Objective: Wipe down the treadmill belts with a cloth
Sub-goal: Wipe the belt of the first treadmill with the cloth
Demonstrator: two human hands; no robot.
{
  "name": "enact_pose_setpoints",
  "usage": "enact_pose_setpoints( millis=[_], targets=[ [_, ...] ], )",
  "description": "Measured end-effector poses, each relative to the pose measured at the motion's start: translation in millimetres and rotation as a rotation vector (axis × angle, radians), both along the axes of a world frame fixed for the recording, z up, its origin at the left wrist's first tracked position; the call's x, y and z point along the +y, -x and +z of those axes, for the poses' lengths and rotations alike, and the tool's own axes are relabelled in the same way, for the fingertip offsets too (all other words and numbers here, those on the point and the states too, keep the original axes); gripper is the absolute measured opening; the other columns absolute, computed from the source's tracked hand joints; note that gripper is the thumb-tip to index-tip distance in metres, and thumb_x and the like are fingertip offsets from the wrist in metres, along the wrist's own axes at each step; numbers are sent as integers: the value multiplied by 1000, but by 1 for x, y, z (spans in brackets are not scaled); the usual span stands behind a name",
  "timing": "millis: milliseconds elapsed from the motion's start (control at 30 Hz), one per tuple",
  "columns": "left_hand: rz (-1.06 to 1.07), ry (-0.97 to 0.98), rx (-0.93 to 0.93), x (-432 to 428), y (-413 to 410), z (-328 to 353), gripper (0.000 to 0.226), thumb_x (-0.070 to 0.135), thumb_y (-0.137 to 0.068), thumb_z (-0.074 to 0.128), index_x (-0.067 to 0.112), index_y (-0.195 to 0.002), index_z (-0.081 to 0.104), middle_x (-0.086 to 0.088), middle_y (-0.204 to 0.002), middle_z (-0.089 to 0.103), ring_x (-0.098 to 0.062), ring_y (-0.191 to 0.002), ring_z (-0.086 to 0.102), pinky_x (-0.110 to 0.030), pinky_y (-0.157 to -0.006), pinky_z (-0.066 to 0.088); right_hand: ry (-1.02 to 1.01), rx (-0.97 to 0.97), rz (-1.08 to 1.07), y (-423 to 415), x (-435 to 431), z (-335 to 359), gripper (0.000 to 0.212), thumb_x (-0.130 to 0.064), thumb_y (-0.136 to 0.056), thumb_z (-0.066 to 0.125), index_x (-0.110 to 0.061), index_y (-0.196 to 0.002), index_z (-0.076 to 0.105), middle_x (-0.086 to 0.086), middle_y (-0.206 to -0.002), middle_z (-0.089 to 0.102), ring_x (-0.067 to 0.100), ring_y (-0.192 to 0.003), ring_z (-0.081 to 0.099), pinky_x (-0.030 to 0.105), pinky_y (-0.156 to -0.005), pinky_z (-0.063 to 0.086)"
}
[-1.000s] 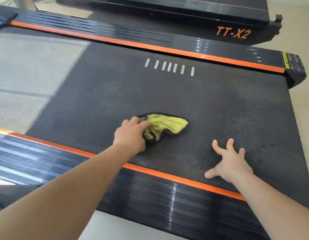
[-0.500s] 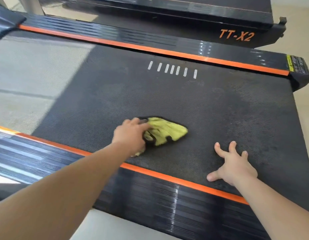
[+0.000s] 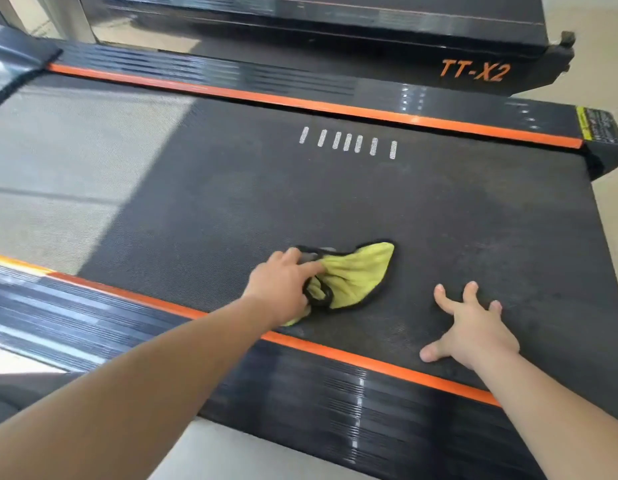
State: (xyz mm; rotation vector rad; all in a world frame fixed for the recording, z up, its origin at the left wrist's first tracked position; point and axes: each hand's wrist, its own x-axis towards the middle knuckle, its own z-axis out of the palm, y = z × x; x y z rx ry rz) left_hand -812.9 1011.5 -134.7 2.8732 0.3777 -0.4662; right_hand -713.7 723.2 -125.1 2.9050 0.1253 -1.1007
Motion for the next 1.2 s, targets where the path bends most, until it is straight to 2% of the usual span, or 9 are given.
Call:
enact_pose_setpoints(
  millis=[167,333,500,600,667,733,833,1000,1200],
  targets=[
    [772,-9,-120,19,0,-18,54,34,-89,60,32,-140,45,-14,-133,44,-41,-122,46,-50,-95,47,0,20,-27,-1,4,3,134,-49,-61,96,-62,-153,0,-12,-165,-26,37,-156,-16,72,-107,39],
    [523,38,-108,-77,-12,-17,52,37,-86,63,35,-135,45,-12,-128,45,-36,-118,49,-44,-91,48,5,25,-36,-3,3,-2,134,-49,-62,96,-62,-153,-1,-11,-165,-27,37,-155,-16,73,-107,38],
    [-117,55,-25,-47,3,-3,68,40,-85,66,49,-146,37,-2,-130,44,-29,-124,47,-43,-94,52,0,23,-38,-2,3,-2,137,-50,-60,96,-62,-154,-3,-12,-165,-27,37,-155,-16,70,-106,41],
    [168,-78,-12,24,0,-5,69,39,-81,69,49,-144,42,-3,-135,44,-33,-127,47,-46,-98,51,-6,23,-30,-1,2,0,136,-50,-60,96,-62,-153,-2,-13,-164,-26,36,-155,-17,71,-107,40],
    [523,-38,-62,46,1,-8,63,36,-84,67,40,-144,46,-10,-135,45,-40,-124,49,-49,-96,51,4,19,-29,-1,2,1,135,-49,-61,96,-62,-153,-1,-12,-165,-26,37,-155,-17,73,-106,40],
    [684,-2,-67,23,0,-11,55,35,-89,60,32,-142,46,-15,-132,47,-44,-118,51,-49,-92,49,12,29,-40,-1,4,2,134,-48,-63,96,-62,-154,-2,-10,-165,-27,37,-155,-18,75,-106,38],
    [538,114,-88,-55,-2,-12,50,39,-86,60,33,-134,51,-12,-125,51,-41,-111,58,-44,-91,50,7,45,-62,-3,5,0,134,-46,-64,96,-62,-153,-3,-10,-165,-29,36,-155,-20,77,-107,34],
    [-79,217,-58,-109,16,-2,62,34,-84,63,47,-142,44,1,-127,49,-26,-121,49,-39,-94,49,-16,46,-49,-2,1,-2,133,-46,-64,96,-63,-153,-1,-12,-164,-29,36,-154,-21,76,-106,36],
    [322,-23,-50,17,10,-8,67,33,-82,65,45,-145,45,-2,-141,46,-33,-129,46,-46,-99,49,-28,55,-36,-2,1,0,131,-45,-65,95,-61,-154,0,-11,-164,-29,37,-154,-22,79,-105,33]
  ],
)
